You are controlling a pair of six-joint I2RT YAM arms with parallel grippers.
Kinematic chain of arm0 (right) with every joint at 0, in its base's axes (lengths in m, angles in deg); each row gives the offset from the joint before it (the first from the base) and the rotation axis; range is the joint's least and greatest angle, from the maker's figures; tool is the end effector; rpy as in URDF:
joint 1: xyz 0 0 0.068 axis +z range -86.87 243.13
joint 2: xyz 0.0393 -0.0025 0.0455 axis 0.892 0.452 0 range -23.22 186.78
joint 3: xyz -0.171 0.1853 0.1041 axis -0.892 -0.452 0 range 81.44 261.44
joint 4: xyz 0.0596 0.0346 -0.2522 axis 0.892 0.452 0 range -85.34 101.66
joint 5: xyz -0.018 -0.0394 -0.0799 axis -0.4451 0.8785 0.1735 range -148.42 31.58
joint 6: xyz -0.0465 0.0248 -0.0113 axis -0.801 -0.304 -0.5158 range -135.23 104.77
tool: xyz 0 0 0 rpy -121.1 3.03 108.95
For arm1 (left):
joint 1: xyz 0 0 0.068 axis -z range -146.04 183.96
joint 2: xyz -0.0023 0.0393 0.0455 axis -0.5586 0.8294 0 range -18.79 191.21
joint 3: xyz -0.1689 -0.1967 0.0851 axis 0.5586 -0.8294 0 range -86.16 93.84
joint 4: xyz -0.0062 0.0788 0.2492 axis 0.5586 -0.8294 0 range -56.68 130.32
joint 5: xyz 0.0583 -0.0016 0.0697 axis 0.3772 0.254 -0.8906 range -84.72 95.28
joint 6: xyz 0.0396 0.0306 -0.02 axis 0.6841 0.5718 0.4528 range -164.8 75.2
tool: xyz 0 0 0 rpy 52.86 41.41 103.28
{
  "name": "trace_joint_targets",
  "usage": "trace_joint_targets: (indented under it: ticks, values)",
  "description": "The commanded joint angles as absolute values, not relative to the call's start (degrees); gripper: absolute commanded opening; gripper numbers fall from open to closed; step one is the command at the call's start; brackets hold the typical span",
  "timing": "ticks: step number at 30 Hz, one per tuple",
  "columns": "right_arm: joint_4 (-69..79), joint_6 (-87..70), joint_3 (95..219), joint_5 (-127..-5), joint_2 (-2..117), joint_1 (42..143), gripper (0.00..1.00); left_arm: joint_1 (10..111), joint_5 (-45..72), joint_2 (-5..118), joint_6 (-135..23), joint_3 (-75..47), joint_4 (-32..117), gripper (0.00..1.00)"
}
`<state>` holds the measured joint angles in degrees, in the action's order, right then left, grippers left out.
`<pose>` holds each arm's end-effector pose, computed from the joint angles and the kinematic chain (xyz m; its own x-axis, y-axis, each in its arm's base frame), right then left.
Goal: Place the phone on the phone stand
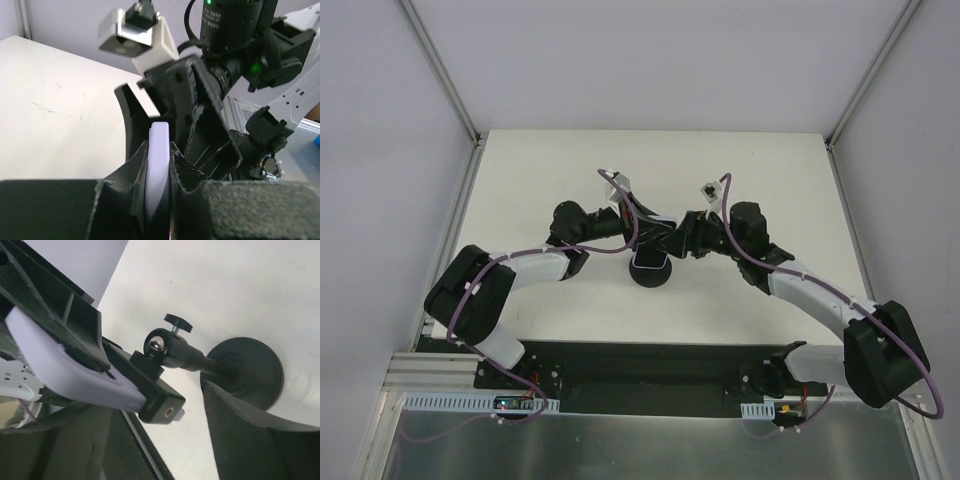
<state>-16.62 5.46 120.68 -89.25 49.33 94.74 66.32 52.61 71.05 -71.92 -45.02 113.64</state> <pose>0.2295 0.1628 0.2591 -0.4758 0.0633 -0.8773 -0.7578 0.4768 0.4454 0.2523 -0.1908 0.2739 -0.1095 -0.2964 -0.9488 0.9858 0.0896 -0.1418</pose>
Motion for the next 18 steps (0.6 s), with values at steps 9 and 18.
trace_joint_targets:
  ticks: [9, 18]
  values:
    - [-3.0, -7.3, 113.7, -83.9, 25.7, 87.0, 0.85, 67.2, 43.1, 69.3, -68.7, -47.3, 112.0, 0.00]
    - [-2.2, -6.4, 115.3, -85.7, 26.8, 86.1, 0.85, 67.3, 26.5, 64.6, -65.3, -49.8, 109.5, 0.00]
